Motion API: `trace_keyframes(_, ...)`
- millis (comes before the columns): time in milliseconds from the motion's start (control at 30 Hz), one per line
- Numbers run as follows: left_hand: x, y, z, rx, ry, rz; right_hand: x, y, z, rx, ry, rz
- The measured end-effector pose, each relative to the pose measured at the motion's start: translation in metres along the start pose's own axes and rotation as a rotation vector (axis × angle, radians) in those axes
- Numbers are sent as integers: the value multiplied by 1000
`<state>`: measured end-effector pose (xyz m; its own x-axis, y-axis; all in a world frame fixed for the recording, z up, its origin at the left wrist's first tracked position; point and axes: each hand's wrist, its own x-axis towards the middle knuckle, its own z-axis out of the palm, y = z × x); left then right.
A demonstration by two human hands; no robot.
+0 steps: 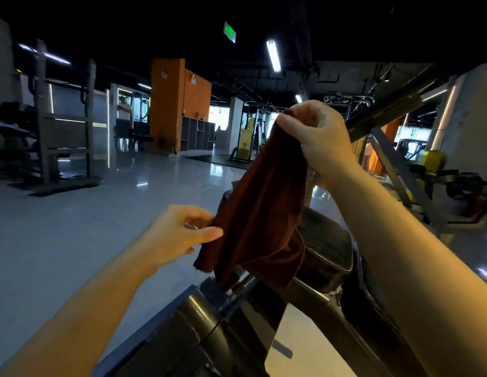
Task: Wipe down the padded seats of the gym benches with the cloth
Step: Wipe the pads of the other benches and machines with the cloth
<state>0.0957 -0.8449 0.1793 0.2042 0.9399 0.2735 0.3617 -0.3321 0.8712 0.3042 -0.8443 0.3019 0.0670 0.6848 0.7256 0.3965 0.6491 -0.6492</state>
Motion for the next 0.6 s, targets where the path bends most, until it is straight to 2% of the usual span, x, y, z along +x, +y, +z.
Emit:
trace_keyframes(67,-3,7,1,63,-53,15,-5,-12,-17,40,36,-10)
trace_keyframes(267,-23,14,14,-1,-89,8,-38,-14,-60,148,-157,73)
trace_keyframes(367,-35,20,11,-71,-130,-45,-63,0,-79,125,-91,98)
trace_keyframes(467,-45,29,13,-38,-199,-82,-87,16,-99,66,-2,116)
trace_keyframes(600,-59,34,26,-31,-292,-115,-116,18,-120,41,14,110)
